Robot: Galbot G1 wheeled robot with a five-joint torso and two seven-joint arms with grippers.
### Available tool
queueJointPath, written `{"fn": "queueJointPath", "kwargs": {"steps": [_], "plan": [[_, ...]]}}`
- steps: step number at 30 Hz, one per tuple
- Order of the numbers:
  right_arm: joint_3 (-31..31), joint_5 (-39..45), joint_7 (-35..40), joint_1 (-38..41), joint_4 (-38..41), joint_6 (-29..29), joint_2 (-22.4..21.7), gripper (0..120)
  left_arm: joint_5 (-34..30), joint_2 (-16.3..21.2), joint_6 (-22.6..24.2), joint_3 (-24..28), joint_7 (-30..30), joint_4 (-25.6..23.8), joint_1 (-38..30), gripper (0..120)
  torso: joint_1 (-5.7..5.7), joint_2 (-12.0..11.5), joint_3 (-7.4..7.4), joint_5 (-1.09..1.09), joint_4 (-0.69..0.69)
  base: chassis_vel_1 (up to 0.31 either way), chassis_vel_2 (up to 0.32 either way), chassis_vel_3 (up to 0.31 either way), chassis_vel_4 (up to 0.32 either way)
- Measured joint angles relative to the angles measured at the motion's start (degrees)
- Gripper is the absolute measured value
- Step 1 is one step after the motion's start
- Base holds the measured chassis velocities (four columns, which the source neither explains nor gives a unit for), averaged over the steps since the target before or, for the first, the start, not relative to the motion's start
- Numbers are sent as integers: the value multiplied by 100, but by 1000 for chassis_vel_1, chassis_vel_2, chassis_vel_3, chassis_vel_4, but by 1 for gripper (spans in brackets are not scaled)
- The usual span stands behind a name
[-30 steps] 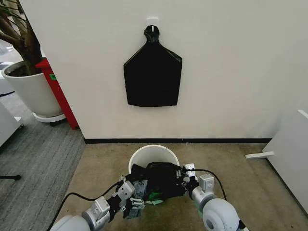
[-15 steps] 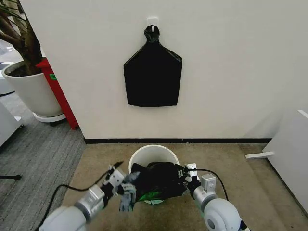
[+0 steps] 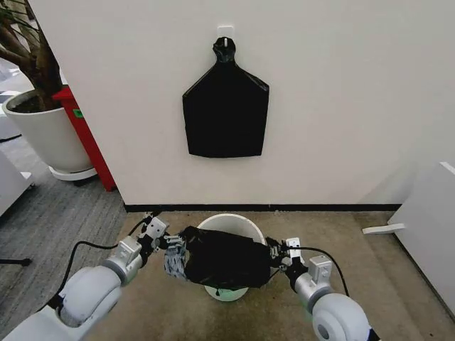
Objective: Place the garbage bag over the trash bin.
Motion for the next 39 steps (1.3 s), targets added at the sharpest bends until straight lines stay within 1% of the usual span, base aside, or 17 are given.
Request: {"fn": "queueJointPath", "kwargs": {"steps": [3, 5, 8, 9, 11, 12, 14, 15, 16, 17, 20, 23, 24, 26, 29, 34, 39], "plan": [[-171, -259, -256, 72, 63, -112, -168, 22, -4, 21, -130, -32, 8, 142, -33, 100, 0, 0, 0, 0, 0, 0, 0, 0, 0], [-207, -310, -275, 101, 46, -117, -196, 23, -5, 26, -144, -37, 10, 155, -40, 100, 0, 0, 0, 0, 0, 0, 0, 0, 0], [-536, -547, -304, 396, -180, -214, -380, 36, -50, 47, -195, -53, 19, 211, -105, 100, 0, 0, 0, 1, 1, 0, 0, 0, 0], [-688, -658, -275, 543, -292, -306, -432, 43, -76, 47, -200, -52, 17, 222, -146, 100, 0, 0, 0, 1, 1, 0, 0, 0, 0], [-728, -687, -268, 575, -320, -321, -444, 45, -82, 46, -200, -51, 16, 224, -157, 100, 0, 0, 0, 1, 1, 0, 0, 0, 0], [-850, -753, -235, 666, -390, -385, -482, 52, -98, 45, -201, -48, 14, 229, -192, 100, 0, 0, 0, 1, 1, 0, 0, 0, 0], [-970, -769, -111, 743, -438, -499, -509, 58, -104, 44, -201, -43, 14, 238, -220, 100, 0, 0, 0, 1, 1, 0, 0, 0, 0], [-1087, -771, 142, 818, -505, -604, -513, 65, -104, 40, -212, -43, 14, 252, -241, 100, 0, 0, 0, 1, 1, 0, 0, 0, 0], [-1113, -781, 227, 838, -530, -629, -508, 67, -104, 39, -221, -43, 14, 260, -244, 100, 0, 0, 0, 1, 1, 0, 0, 0, 0], [-1113, -781, 227, 838, -530, -629, -508, 67, -104, 39, -221, -43, 14, 260, -244, 100, 0, 0, 0, 1, 1, 0, 0, 0, 0], [-1084, -922, 445, 886, -697, -805, -477, 80, -101, 38, -285, -66, 18, 298, -233, 100, 0, 0, 0, 1, 0, 0, 0, 0, 0], [-983, -991, 675, 883, -840, -813, -466, 93, -78, 23, -360, -80, 28, 358, -202, 100, 0, 0, 0, 1, 0, 0, 0, 0, 0], [-983, -991, 675, 883, -840, -813, -466, 93, -78, 23, -360, -80, 28, 358, -202, 100, 0, 0, 0, 1, 0, 0, 0, 0, 0], [-894, -984, 753, 871, -847, -798, -442, 98, -40, 5, -411, -87, 31, 410, -191, 100, 0, 0, 0, 1, 0, 0, 0, 0, 0], [-698, -817, 857, 870, -785, -768, -388, 100, 43, -41, -529, -100, 40, 536, -197, 100, 0, 0, 0, 1, 0, 0, 0, 0, 0], [-514, -500, 987, 937, -818, -782, -323, 100, 103, -108, -626, -112, 46, 694, -240, 100, 0, 0, 0, 1, 0, 0, 0, 0, 0], [-457, -448, 1005, 989, -984, -768, -274, 100, 220, -166, -754, -131, 55, 909, -304, 100, 0, 0, 0, 1, 0, 0, 0, 0, 0]]}}
